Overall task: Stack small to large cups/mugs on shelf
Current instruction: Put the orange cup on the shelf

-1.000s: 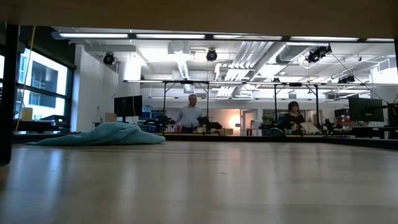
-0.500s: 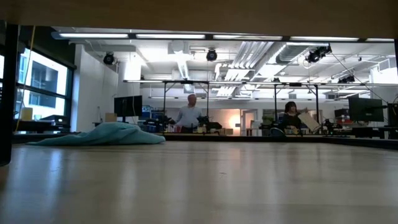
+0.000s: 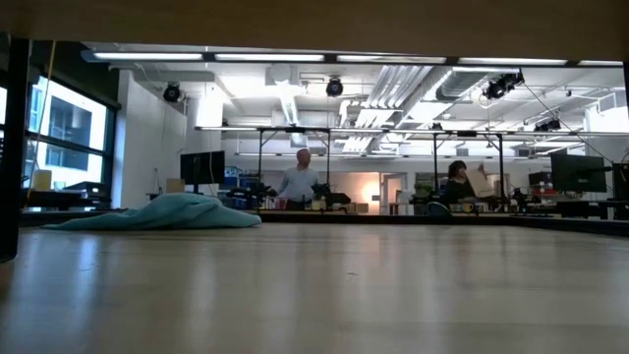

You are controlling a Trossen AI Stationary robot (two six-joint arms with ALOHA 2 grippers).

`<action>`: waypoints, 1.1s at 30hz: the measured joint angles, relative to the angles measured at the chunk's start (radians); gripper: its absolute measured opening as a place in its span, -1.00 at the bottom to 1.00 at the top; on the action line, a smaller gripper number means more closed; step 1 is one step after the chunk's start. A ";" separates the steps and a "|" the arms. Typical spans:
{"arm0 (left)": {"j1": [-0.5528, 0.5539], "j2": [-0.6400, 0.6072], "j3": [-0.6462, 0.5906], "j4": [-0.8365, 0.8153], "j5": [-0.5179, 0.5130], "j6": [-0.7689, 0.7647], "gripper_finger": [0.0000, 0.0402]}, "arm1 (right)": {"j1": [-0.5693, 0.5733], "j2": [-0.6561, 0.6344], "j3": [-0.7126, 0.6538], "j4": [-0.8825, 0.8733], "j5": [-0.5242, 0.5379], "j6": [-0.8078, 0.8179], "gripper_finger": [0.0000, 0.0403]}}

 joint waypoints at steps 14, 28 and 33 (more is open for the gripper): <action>-0.025 0.065 0.004 0.012 0.035 -0.039 -1.00 | 0.000 0.000 0.000 -0.001 0.000 -0.005 -0.22; -0.023 0.069 0.010 0.041 0.044 -0.093 -1.00 | 0.000 -0.001 0.000 -0.020 0.000 -0.022 -0.22; -0.025 0.069 0.010 0.056 0.069 -0.104 -1.00 | 0.000 -0.001 0.000 -0.024 0.000 -0.026 -0.22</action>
